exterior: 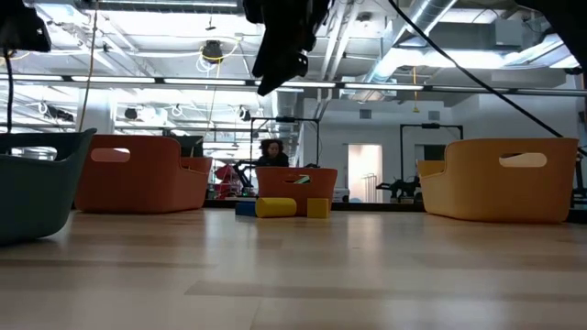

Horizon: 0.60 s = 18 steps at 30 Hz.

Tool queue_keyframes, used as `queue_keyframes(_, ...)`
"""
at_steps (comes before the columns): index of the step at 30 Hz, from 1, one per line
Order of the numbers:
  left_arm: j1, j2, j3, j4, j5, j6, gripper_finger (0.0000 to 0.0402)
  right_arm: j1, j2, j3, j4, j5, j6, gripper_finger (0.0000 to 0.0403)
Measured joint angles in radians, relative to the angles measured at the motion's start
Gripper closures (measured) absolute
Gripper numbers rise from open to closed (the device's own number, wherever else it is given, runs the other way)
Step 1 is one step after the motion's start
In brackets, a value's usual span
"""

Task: Sort blocks
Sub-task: Put the blue game piece into the blue bin

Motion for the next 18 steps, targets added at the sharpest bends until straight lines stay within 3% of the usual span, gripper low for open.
queue_keyframes(11, -0.017, 0.049, -0.151, 0.143, -0.032, -0.141, 0.0252, 0.008, 0.000, 0.000, 0.009, 0.001, -0.002, 0.0137)
queue_keyframes(18, -0.017, 0.045, -0.158, 0.187, -0.039, -0.128, 0.0192, 0.013, 0.000, -0.003, 0.012, 0.001, -0.048, 0.0137)
